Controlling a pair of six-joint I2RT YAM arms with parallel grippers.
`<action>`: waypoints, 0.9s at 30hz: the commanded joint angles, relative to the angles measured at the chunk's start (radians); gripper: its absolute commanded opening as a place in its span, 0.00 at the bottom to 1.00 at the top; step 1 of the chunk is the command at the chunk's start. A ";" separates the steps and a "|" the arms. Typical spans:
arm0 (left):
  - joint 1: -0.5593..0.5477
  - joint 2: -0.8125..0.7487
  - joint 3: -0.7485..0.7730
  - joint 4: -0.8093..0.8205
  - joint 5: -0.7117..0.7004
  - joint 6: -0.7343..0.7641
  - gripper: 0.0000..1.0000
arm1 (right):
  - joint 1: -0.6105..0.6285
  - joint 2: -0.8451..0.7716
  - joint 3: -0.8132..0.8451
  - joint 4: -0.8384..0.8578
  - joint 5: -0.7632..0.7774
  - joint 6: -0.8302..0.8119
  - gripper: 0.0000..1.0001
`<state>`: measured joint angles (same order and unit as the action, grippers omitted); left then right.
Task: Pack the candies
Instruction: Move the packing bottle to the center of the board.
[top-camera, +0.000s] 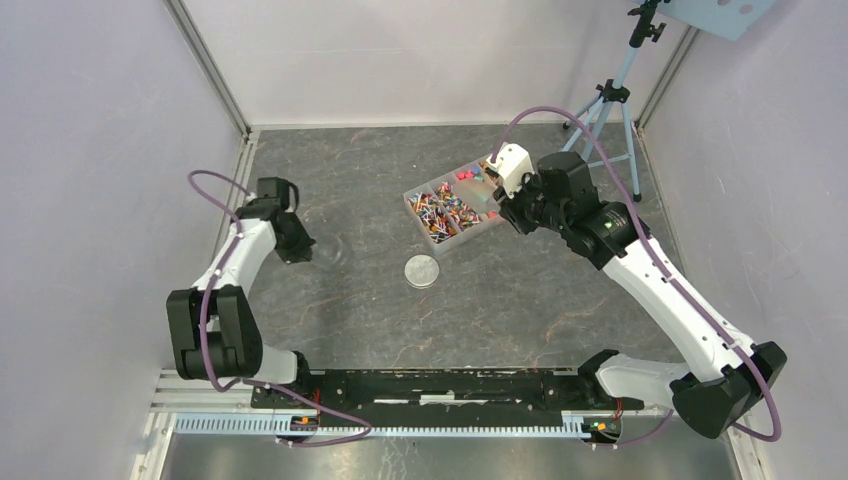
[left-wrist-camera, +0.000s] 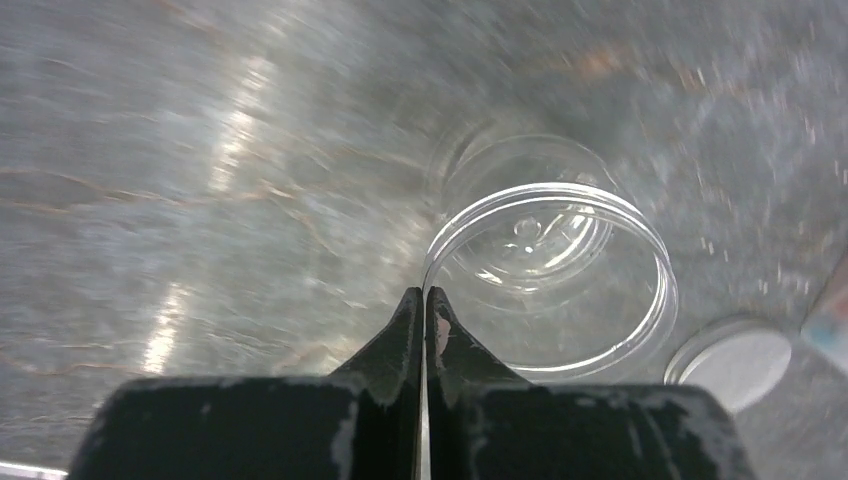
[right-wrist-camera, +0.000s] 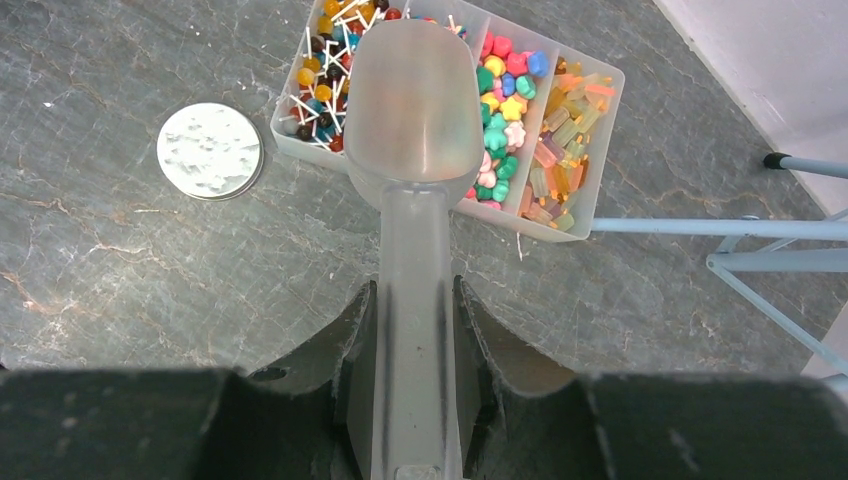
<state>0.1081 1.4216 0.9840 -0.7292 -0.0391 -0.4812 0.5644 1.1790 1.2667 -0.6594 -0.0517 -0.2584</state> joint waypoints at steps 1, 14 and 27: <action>-0.128 -0.047 -0.042 -0.007 0.032 -0.054 0.02 | -0.006 0.010 -0.006 0.048 -0.006 0.005 0.00; -0.310 -0.093 -0.060 -0.039 -0.023 -0.141 0.23 | -0.006 0.092 0.011 -0.026 0.074 0.005 0.00; -0.315 -0.310 0.084 -0.019 0.034 0.007 0.98 | -0.006 0.220 0.144 -0.171 0.185 0.028 0.00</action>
<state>-0.2008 1.2579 0.9672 -0.7918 -0.0212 -0.5671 0.5617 1.3689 1.3293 -0.7956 0.0654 -0.2466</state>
